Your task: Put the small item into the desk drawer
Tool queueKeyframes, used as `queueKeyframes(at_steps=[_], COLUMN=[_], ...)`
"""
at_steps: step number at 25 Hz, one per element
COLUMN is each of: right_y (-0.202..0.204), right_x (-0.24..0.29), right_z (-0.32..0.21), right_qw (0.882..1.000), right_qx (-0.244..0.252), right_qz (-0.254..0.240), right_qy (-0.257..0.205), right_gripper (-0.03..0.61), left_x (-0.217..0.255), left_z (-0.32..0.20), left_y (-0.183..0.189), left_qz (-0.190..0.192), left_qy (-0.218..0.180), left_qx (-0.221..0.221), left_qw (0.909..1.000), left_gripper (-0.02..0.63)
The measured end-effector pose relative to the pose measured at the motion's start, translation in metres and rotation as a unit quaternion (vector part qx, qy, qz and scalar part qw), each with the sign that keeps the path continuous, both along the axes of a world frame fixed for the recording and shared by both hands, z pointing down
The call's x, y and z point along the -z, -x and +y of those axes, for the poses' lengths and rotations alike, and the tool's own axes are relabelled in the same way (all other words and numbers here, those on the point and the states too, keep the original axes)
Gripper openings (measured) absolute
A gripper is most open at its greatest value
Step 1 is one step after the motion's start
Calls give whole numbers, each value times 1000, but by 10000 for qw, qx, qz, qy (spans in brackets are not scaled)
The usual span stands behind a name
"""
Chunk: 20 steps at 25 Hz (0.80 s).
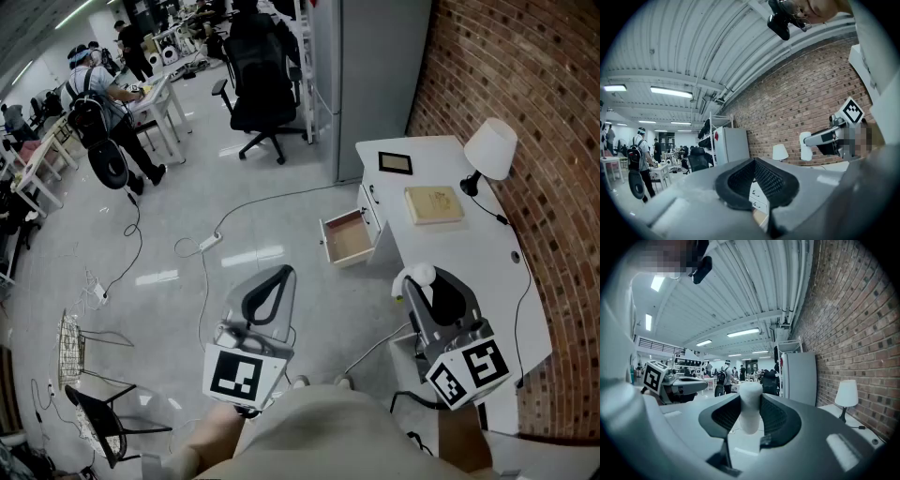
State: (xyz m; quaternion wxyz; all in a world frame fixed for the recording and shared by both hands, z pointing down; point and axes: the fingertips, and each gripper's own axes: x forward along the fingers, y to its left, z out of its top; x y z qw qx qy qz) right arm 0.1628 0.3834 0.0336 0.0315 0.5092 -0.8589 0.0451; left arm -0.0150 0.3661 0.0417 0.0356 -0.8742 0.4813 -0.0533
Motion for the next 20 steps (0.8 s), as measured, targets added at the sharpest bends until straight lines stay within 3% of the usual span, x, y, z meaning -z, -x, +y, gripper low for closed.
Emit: queueKeyframes(at_steps=[20], right_y=[-35], right_x=[-23], right_z=[6], right_qw=[9995], right_qx=[162], right_qz=[-112], right_qy=[233], right_gripper=[130], left_x=[-15], left_z=[9], left_y=[-36], left_qz=[-65], left_qy=[189], left_qx=[102], left_qw=[9997], left_gripper=[3])
